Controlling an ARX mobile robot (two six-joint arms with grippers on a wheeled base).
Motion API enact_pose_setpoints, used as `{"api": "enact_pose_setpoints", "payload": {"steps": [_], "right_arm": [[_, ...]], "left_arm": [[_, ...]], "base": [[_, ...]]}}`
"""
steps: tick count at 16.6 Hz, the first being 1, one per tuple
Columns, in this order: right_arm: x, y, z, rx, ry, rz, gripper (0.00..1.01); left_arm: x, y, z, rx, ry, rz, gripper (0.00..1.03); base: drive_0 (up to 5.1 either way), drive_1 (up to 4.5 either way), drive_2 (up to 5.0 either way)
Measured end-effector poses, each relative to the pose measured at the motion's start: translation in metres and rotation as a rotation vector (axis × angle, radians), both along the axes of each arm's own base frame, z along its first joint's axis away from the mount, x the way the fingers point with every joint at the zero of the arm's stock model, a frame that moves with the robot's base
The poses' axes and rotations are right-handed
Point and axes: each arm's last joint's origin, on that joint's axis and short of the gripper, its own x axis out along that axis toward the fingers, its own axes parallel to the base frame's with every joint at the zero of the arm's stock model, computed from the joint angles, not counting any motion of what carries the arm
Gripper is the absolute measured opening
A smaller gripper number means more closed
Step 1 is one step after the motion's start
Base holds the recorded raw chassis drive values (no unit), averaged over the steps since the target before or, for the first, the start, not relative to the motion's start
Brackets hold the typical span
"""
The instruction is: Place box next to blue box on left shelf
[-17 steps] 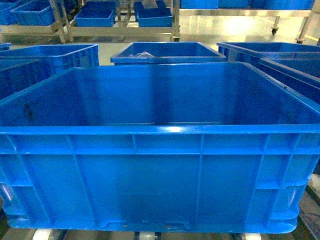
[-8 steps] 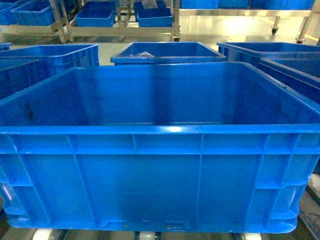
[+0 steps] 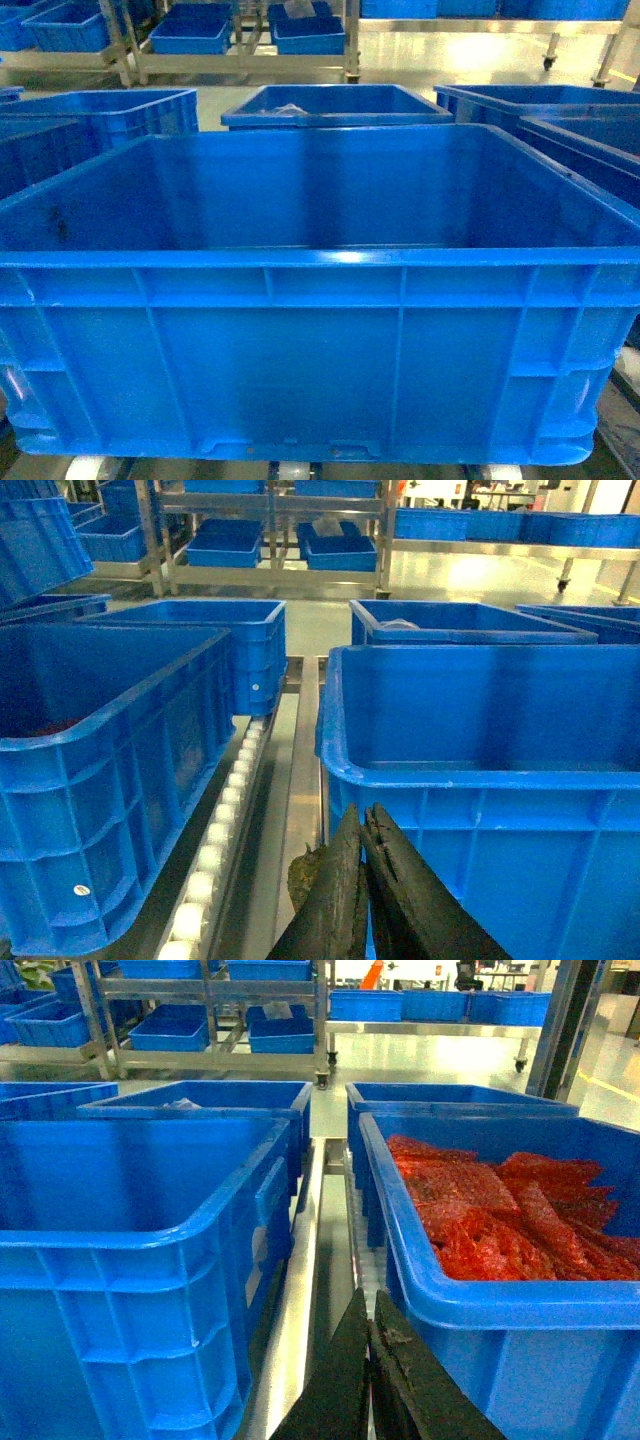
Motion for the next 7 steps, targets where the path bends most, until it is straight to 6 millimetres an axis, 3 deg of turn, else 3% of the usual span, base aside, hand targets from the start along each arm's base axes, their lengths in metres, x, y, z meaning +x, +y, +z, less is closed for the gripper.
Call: {"api": "enact_pose_setpoints", "payload": {"steps": [1,3,6,7], "right_arm": [[0.0000,0.0000,0.0000,-0.001,0.000,0.000,0.05],[0.0000,0.0000,0.0000,-0.001,0.000,0.000,0.24],[0.0000,0.0000,0.0000,-0.001,0.000,0.000,0.57],[0.0000,0.0000,0.0000,-0.001,0.000,0.000,0.85]], "left_arm": [[0.0000,0.0000,0.0000,-0.001,0.000,0.000,0.03],[0.0000,0.0000,0.0000,0.000,0.000,0.000,0.20],[0.0000,0.0000,0.0000,0.000,0.000,0.000,0.55],[0.0000,0.0000,0.0000,0.000,0.000,0.000,0.82]], "base": [[0.0,0.00,0.0],[0.0,0.00,0.0],[0.0,0.00,0.0],[0.0,0.00,0.0]]}}
